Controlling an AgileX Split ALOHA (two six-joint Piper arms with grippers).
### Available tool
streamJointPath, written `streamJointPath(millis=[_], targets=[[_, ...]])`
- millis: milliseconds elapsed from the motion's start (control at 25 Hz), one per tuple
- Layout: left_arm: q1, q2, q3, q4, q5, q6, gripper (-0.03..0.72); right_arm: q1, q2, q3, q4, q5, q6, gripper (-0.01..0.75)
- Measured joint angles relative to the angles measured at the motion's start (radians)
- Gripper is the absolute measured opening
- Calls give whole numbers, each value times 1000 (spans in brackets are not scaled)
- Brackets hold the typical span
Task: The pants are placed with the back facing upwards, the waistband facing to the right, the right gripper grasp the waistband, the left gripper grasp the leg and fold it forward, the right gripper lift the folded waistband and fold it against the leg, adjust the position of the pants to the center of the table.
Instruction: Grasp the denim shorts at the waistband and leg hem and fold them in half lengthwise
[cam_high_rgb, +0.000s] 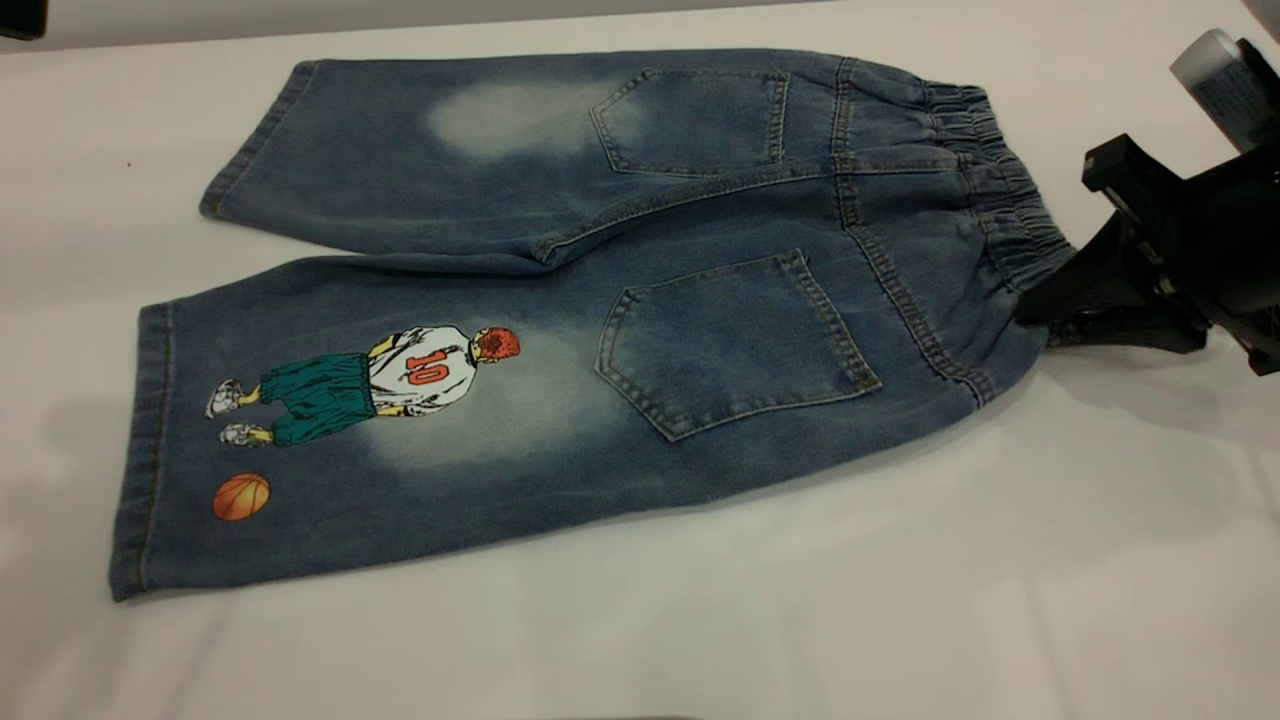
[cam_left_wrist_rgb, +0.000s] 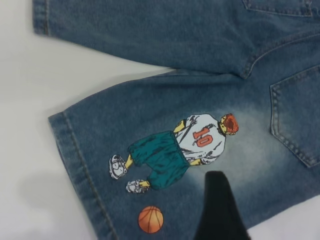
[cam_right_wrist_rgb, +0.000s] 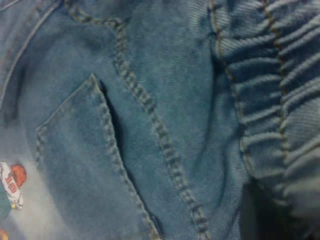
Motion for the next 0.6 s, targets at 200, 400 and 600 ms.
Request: streamJointPath(millis=[200,400,600], targets=[[0,0,0,69,104,-37,430,0,1,-21,-13,6,-6,40],[0,0,36,245,221,-215,430,0,1,-21,-25,12,-9,40],[0,39,137,449,189,-475,430,0,1,-21,-25,16,-13,40]])
